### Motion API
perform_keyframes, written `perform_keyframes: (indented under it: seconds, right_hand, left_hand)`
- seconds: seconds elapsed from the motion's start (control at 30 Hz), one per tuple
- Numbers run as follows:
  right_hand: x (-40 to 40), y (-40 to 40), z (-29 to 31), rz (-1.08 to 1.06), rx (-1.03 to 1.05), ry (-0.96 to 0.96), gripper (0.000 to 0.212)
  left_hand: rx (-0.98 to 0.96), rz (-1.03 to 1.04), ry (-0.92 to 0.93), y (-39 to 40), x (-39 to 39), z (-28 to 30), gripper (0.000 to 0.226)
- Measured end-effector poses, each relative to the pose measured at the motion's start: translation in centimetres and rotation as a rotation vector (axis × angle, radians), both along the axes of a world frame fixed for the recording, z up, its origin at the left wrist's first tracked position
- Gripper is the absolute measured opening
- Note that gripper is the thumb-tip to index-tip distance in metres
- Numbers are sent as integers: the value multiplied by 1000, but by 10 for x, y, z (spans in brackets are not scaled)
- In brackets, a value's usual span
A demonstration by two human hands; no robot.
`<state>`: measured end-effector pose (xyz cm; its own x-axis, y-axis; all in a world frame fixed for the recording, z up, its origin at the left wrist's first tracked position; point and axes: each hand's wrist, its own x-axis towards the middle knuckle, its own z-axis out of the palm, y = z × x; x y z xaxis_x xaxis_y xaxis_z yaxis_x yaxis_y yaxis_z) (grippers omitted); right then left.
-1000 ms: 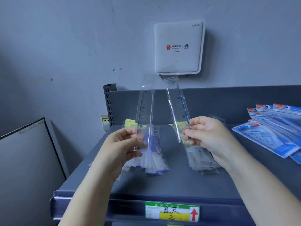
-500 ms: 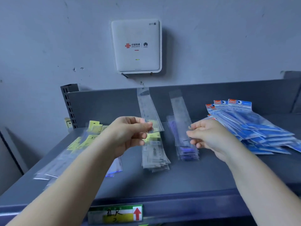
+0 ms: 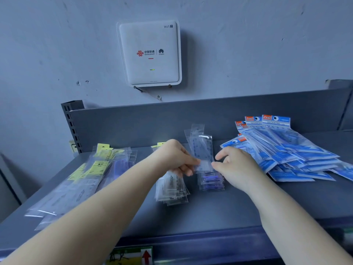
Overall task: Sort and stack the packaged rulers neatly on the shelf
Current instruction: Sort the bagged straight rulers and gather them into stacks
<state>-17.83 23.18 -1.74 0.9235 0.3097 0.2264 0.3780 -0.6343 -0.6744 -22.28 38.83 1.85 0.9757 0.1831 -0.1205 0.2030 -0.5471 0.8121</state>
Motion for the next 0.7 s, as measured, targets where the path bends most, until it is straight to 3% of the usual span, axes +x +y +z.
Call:
perform_keyframes:
  seconds: [0.07,0.23,0.33,0.43,0.57,0.7]
  right_hand:
    - [0,0,-1,1,-18,-16,11]
    - [2,1,-2,-5,-31,-41,14]
    - [2,1,0,-44,-13,-59,15]
    - [0,7,10,-76,40,-156,17]
    - [-17,33,23,50,29,-242,13]
    - [-39,72,26,180,-3,-231,14]
  left_hand:
    - [140,6,-4,-3,3,-2,25]
    - [232,-1,-17,-8,7,-2,23]
    - [307,20,-13,-5,5,-1,36]
    - [450,52,-100,7,-6,2,36]
    - [783,180,-239,41,-39,-3,35]
    - [840,280,-205,90,-74,-12,45]
